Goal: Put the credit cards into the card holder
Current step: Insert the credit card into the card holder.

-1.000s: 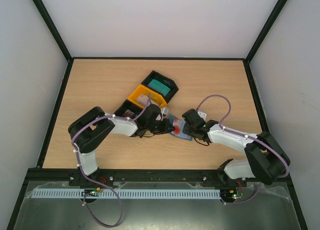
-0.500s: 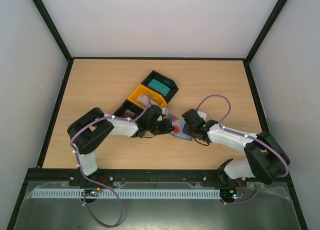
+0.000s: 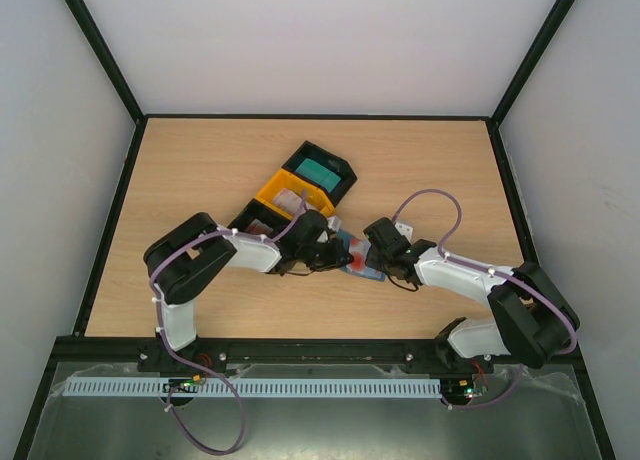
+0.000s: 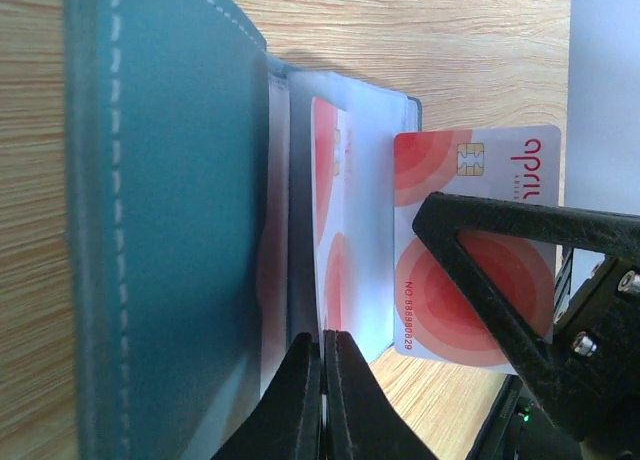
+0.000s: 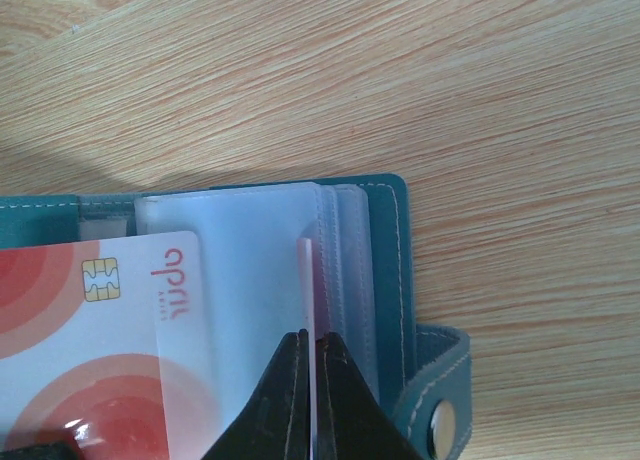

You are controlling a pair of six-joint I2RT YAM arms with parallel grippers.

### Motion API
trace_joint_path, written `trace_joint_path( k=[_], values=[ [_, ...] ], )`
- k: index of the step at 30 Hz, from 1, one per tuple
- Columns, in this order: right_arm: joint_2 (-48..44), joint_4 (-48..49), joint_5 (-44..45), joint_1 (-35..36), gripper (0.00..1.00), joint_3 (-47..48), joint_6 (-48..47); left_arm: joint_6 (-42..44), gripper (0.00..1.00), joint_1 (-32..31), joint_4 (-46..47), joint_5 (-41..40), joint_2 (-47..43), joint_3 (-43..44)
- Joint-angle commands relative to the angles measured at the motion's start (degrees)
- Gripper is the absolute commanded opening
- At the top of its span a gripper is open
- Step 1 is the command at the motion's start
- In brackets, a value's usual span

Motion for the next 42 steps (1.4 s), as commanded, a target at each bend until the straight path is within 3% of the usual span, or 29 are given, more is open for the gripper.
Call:
trace_joint_path(
  k=[1,12,28,37,42],
  values=[
    [2.04,-5.77,0.24,-0.47,0.02,-2.32,0.96,0.77,0.02,-1.28,-2.72,1.33,3.20,1.24],
    [1.19,-5.25,-0.12,-0.45,0.02,-2.64,1.26,2.99,0.11,-2.13,-5.45,2.68,4.54,4.71],
    [0.65,-4.62,-0.87,-0.45,0.02,-2.89,1.01,4.60,0.45,-2.31,-17.02,0.12,-1.60,4.76],
    [0.28,-3.91,-1.09,-0.45,0.02,-3.45,1.08,6.47,0.47,-1.70,-18.98,-2.84,0.91,8.82],
    [0.36,-3.88,-1.07,-0.45,0.02,-3.55,1.00,7.36,0.30,-0.75,-19.62,-4.01,3.09,10.76]
  ],
)
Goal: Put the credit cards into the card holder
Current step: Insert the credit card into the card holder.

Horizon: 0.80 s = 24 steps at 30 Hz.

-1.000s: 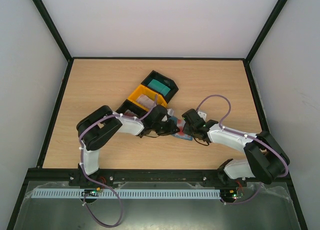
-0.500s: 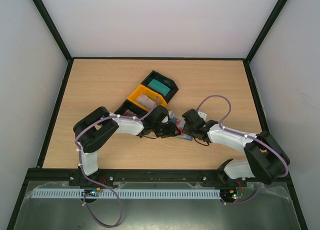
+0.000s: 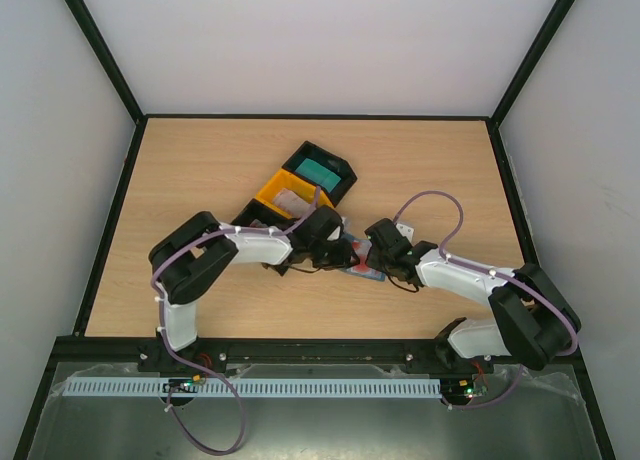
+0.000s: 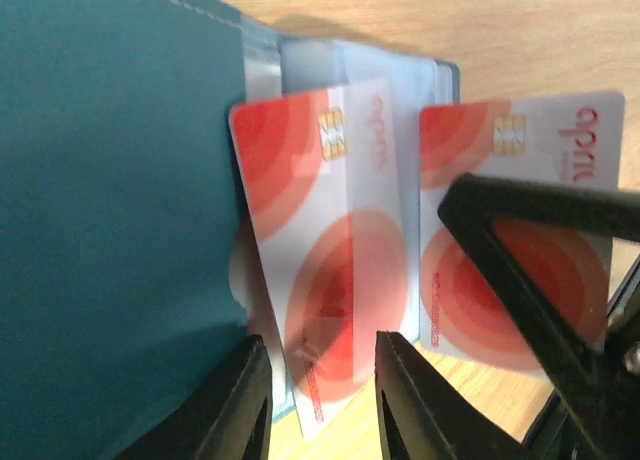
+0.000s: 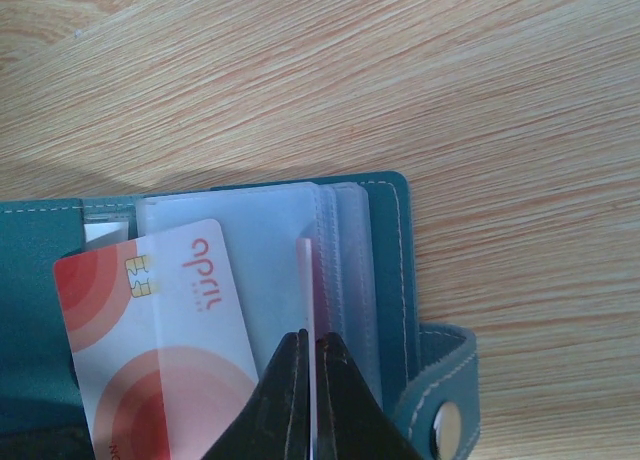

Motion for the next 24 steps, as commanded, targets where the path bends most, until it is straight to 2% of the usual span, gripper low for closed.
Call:
trace_joint_path(
  k=[1,6,13,20,24],
  values=[
    [0.92,-5.27,-0.45,-0.23,0.02,-2.56,0.28,1.57,0.28,0.94,-2.63,-2.09,2.80,2.21],
    [0.32,-5.49,-0.23,-0.23,0.02,-2.66,0.30,2.45,0.13,1.08,-2.85,-1.72,4.44,3.00],
    [0.42,-5.41,-0.20,-0.23,0.02,-2.59,0.30,7.43,0.05,1.19,-5.48,0.30,6.36,7.03],
    [-1.63,-5.70,0.78,-0.23,0.02,-2.04,0.64,8.98,0.06,1.12,-6.84,3.46,7.39,8.37],
    [-5.47,-7.74,3.56,-0.23,0.02,-0.61,1.58,10.40,0.08,1.10,-8.84,2.47,7.16,9.17]
  ],
)
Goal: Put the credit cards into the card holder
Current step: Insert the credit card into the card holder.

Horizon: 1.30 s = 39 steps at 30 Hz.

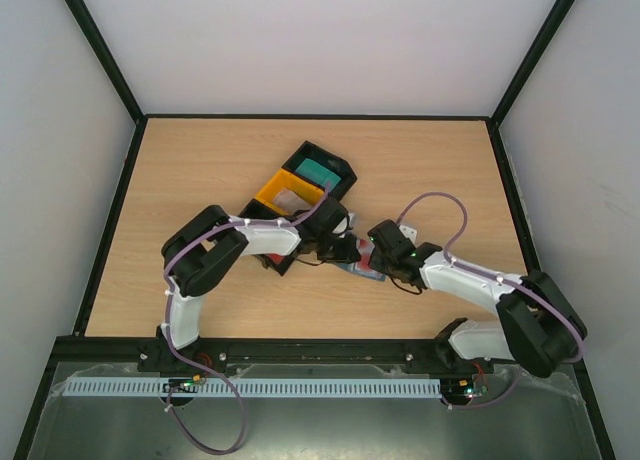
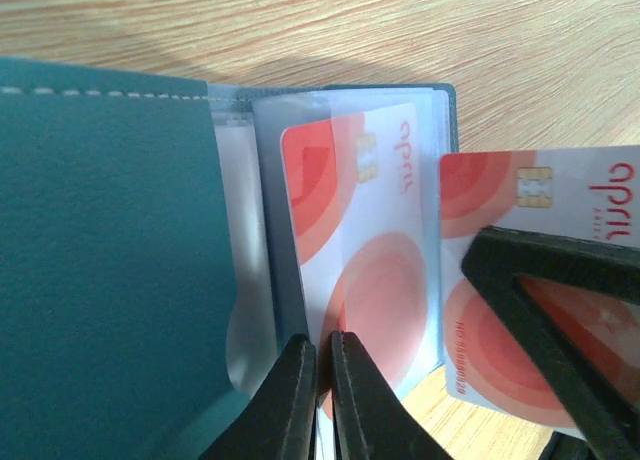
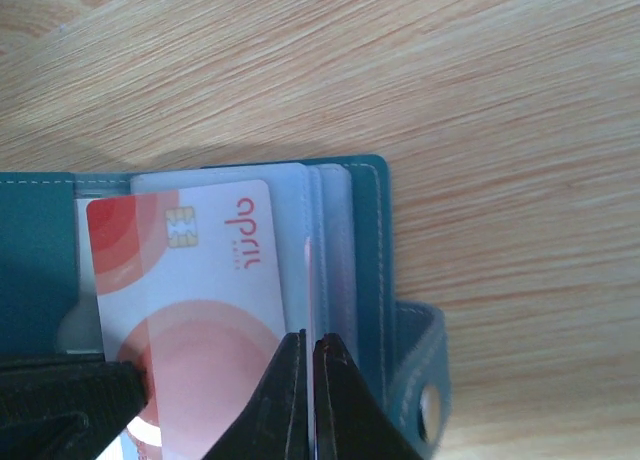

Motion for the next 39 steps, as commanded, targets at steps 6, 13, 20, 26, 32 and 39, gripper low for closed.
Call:
trace_joint_path(
  k=[6,13,20,26,32,39],
  values=[
    [-5.28,-11.90,8.19,-0.16,0.02,1.64,1.38,3.93,0.11,-0.03,-6.03,-0.82,0.87,2.11],
    [-1.54,-9.16,5.76,-0.16,0.02,0.21,0.76,5.70,0.13,-0.02,-5.74,2.39,2.41,2.80],
    [1.70,-5.89,2.95,-0.16,0.02,-0.57,-0.35,11.71,0.15,-0.03,-8.69,6.29,5.19,5.92],
    [1.66,-4.94,2.64,-0.17,0.02,-0.77,-0.54,14.90,0.18,-0.01,-10.06,7.39,5.34,7.60],
    [0.81,-4.15,2.39,-0.25,0.02,-0.76,-0.75,18.93,0.22,-0.36,-10.32,8.87,5.06,8.10],
    [0.77,-3.68,2.08,-0.23,0.02,-0.94,-0.63,21.44,0.25,-1.12,-11.53,8.51,5.17,10.22]
  ],
)
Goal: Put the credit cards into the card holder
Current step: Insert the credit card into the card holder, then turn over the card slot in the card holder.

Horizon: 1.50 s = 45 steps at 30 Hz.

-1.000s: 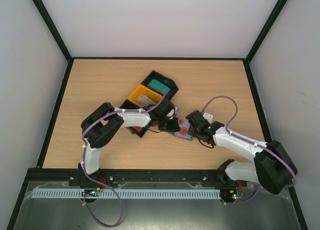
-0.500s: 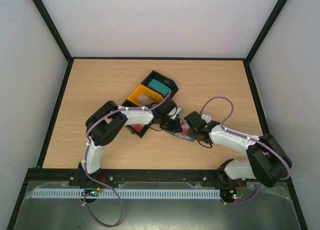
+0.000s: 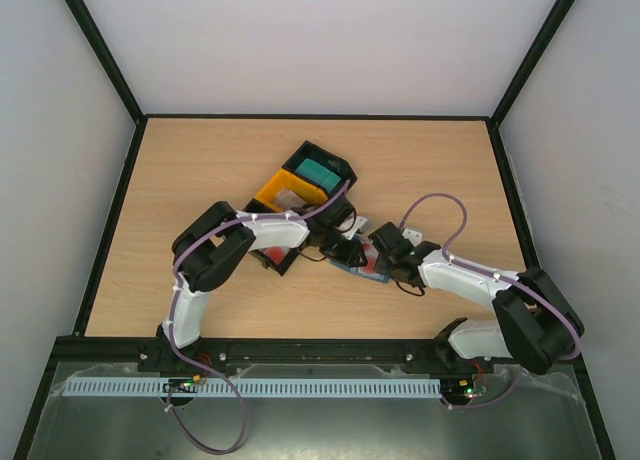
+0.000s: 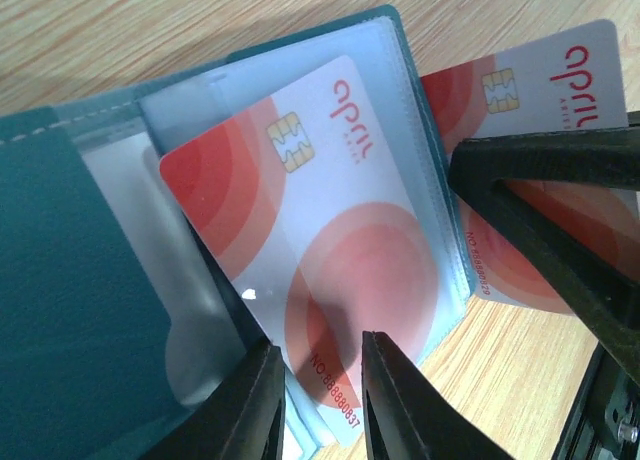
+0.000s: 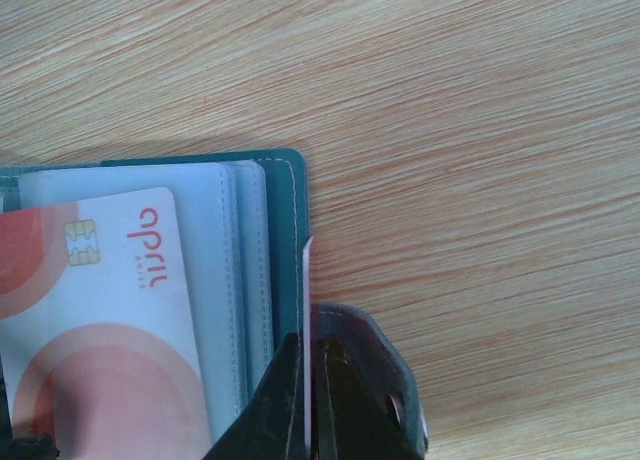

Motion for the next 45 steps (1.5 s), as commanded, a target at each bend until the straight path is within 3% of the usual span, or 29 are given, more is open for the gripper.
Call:
trace_joint_path(
  k=[1,11,18,28,31,37,45],
  values=[
    [0.10,2.87,-1.40,-0.20,0.02,-1.27,-0.10,3.00,0.25,-1.44,-1.73,1.72,1.30,2.91],
    [-0.84,2.84,-1.32,-0.21,0.02,-1.86,0.40,3.58,0.25,-2.21,-3.76,-0.64,3.16,6.05],
    [-4.18,-0.34,1.46,-0.28,0.02,-0.71,1.45,2.01,0.30,-2.16,-6.65,-4.88,-0.68,4.42],
    [-8.88,-3.44,2.48,-0.29,0.02,1.12,1.57,-0.46,0.48,-1.76,-9.14,-7.22,-6.44,3.25],
    [-8.60,-3.25,2.06,-0.29,0.02,1.48,1.47,-1.13,0.42,-1.71,-8.89,-7.88,-6.54,3.38],
    [-8.94,-2.43,1.35,-0.29,0.02,1.40,1.37,-1.68,0.20,-1.64,-9.67,-8.38,-2.39,4.77],
    [-11.07,0.56,-1.10,-0.30,0.02,0.20,0.17,-2.91,0.10,-1.10,-9.23,-8.81,1.68,5.31]
  ],
)
